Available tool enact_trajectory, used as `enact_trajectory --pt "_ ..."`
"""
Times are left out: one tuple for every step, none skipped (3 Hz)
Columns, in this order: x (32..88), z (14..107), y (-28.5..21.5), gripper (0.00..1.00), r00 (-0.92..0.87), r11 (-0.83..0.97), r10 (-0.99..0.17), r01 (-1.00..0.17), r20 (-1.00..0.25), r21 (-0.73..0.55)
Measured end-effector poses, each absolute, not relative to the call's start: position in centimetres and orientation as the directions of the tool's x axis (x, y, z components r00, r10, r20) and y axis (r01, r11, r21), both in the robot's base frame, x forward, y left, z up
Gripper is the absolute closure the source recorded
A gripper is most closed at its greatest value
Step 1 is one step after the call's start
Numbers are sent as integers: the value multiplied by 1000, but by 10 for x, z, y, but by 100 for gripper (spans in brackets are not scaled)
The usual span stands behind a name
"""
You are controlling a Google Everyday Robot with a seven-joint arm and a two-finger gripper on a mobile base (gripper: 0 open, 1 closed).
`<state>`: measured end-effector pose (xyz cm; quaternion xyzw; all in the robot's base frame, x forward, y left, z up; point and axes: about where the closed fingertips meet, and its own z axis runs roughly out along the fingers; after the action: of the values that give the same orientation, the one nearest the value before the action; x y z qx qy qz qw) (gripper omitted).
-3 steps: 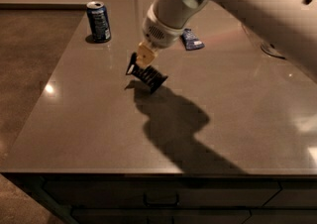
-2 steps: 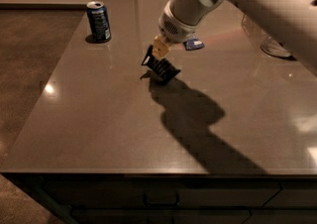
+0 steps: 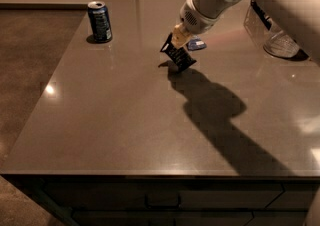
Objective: Move rxbar chocolate near rxbar blueberry
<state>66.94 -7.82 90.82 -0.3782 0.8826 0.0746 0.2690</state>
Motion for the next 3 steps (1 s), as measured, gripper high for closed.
enact_trajectory --pt "687 913 -98 86 -594 738 -599 -669 -538 -84" --pt "701 917 -118 62 -615 774 -571 -624 -544 -106" --pt "710 917 -135 39 -633 797 -556 -589 -539 -131"
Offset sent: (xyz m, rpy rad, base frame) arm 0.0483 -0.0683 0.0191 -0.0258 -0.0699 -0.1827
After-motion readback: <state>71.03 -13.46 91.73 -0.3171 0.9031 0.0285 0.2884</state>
